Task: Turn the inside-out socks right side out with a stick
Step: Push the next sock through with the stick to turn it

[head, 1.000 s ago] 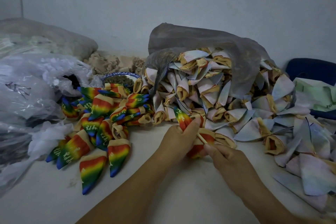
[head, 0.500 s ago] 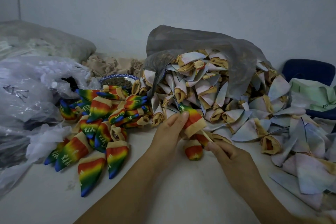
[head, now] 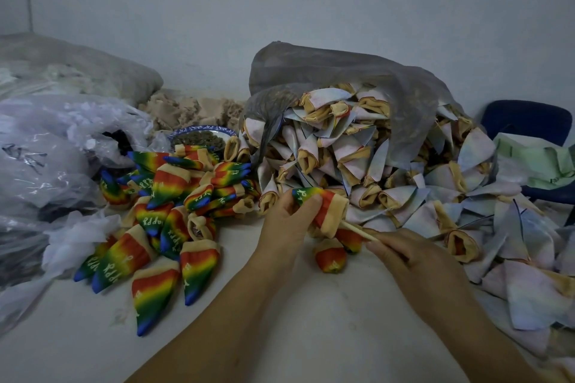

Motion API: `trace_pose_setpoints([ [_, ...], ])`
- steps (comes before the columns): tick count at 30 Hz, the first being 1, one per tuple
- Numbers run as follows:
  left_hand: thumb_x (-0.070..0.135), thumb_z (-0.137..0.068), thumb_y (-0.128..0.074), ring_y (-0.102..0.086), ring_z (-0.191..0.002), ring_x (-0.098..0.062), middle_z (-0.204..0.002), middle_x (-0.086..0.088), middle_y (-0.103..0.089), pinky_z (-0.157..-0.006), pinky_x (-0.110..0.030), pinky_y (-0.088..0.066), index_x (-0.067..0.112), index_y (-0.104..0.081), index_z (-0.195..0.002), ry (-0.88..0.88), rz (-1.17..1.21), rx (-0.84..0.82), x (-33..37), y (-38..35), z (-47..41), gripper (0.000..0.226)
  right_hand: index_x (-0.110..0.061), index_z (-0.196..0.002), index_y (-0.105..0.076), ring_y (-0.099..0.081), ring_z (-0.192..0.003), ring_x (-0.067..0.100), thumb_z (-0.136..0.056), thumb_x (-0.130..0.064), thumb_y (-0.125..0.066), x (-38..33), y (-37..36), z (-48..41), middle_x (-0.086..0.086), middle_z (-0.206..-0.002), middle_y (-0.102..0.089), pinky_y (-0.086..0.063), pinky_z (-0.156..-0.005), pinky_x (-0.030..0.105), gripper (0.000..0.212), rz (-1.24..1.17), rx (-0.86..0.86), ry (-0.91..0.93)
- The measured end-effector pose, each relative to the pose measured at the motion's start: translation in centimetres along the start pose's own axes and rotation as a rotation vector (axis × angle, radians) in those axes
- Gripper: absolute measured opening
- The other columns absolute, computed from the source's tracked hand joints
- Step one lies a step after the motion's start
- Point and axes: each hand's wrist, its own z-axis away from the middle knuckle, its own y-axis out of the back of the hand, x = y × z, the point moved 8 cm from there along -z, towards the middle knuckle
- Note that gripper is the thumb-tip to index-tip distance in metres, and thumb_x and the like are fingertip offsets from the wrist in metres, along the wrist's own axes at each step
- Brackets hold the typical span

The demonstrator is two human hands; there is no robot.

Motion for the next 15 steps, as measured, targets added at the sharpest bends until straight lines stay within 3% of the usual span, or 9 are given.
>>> trace_pose_setpoints([
  [3,0.026,-0.096,-0.060,-0.069,-0.099,-0.029,-0.094,-0.013,-0.074,-0.097,-0.044,-0.053,0.021,-0.070,-0.085,0.035,0.052,-0.022,-0.3,-0.5,0.2,0.016,-0.040,-0.103,-0.067,-0.050,-0.072,-0.003,-0.083,-0.062,-0.028,-0.7,-0.6,0.2,-0.022,-0.079,-0.056,-0.036,-0.060,0.014,0.049,-0.028,0.002,-0.010],
  [6,0.028,-0.099,-0.056,-0.068,-0.077,-0.008,-0.072,0.007,-0.070,-0.079,-0.029,-0.054,0.027,-0.071,-0.070,0.007,0.039,-0.066,0.1,-1.1,0.4,0.033,-0.042,-0.099,-0.067,-0.056,-0.083,0.000,-0.090,-0.053,-0.044,-0.7,-2.1,0.7,-0.019,-0.090,-0.065,-0.046,-0.071,0.021,0.027,-0.177,-0.036,-0.104],
  [10,0.027,-0.101,-0.051,-0.063,-0.062,0.005,-0.065,0.014,-0.066,-0.055,-0.010,-0.048,0.015,-0.065,-0.089,-0.048,0.010,-0.091,0.5,-1.5,0.6,0.022,-0.037,-0.080,-0.071,-0.058,-0.081,0.004,-0.091,-0.044,-0.051,-1.0,-3.7,1.2,-0.003,-0.082,-0.069,-0.041,-0.062,0.011,0.024,-0.489,-0.137,-0.235],
  [12,0.027,-0.101,-0.051,-0.061,-0.062,0.004,-0.072,0.008,-0.066,-0.053,-0.009,-0.047,0.011,-0.067,-0.097,-0.068,-0.009,-0.095,0.6,-1.6,0.6,0.023,-0.036,-0.077,-0.072,-0.059,-0.074,-0.004,-0.093,-0.042,-0.049,-1.5,-4.3,1.4,-0.015,-0.077,-0.069,-0.040,-0.059,0.008,0.029,-0.582,-0.180,-0.261],
  [15,0.030,-0.101,-0.052,-0.062,-0.069,-0.003,-0.085,-0.005,-0.065,-0.059,-0.013,-0.051,0.016,-0.066,-0.093,-0.095,-0.033,-0.072,0.8,-1.6,0.7,0.022,-0.032,-0.076,-0.073,-0.053,-0.055,-0.012,-0.094,-0.040,-0.049,-1.8,-4.7,1.4,-0.025,-0.056,-0.060,-0.035,-0.050,0.003,0.030,-0.692,-0.173,-0.291],
])
